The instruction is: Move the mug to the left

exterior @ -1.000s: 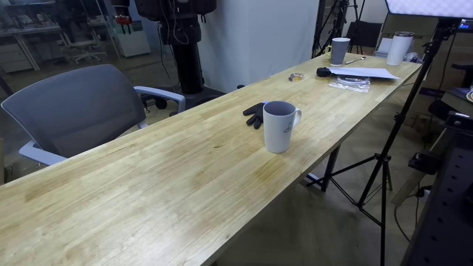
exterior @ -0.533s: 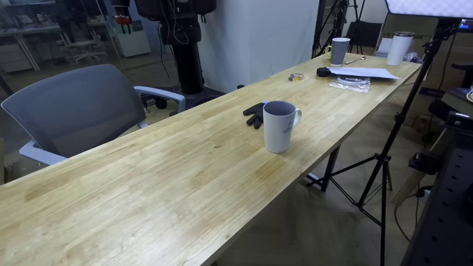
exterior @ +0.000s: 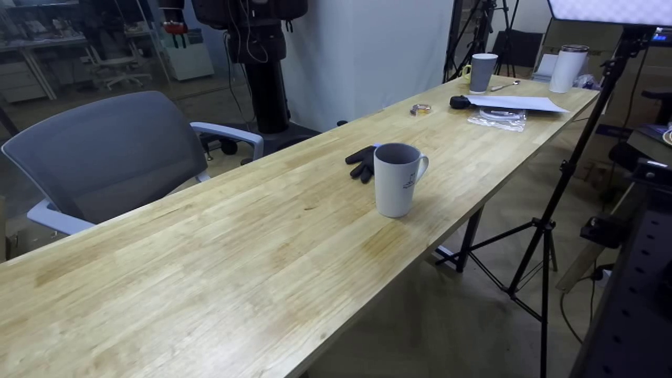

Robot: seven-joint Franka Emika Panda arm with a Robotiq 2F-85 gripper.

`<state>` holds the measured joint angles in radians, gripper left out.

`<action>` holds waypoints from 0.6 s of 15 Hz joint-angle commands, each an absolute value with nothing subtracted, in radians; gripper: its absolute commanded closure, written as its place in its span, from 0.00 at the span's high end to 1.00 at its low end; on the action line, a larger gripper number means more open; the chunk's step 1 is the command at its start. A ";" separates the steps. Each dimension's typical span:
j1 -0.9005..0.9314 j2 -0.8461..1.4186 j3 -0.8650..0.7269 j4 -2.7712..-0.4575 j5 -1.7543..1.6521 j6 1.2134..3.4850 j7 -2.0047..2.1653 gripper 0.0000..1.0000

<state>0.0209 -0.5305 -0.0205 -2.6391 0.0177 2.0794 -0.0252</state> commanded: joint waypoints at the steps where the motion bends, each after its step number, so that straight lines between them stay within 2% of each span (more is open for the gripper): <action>1: -0.023 -0.466 -0.044 -2.599 -0.005 2.108 -0.042 1.00; 9: -0.081 -0.308 -0.046 -2.509 -0.060 2.309 -0.018 1.00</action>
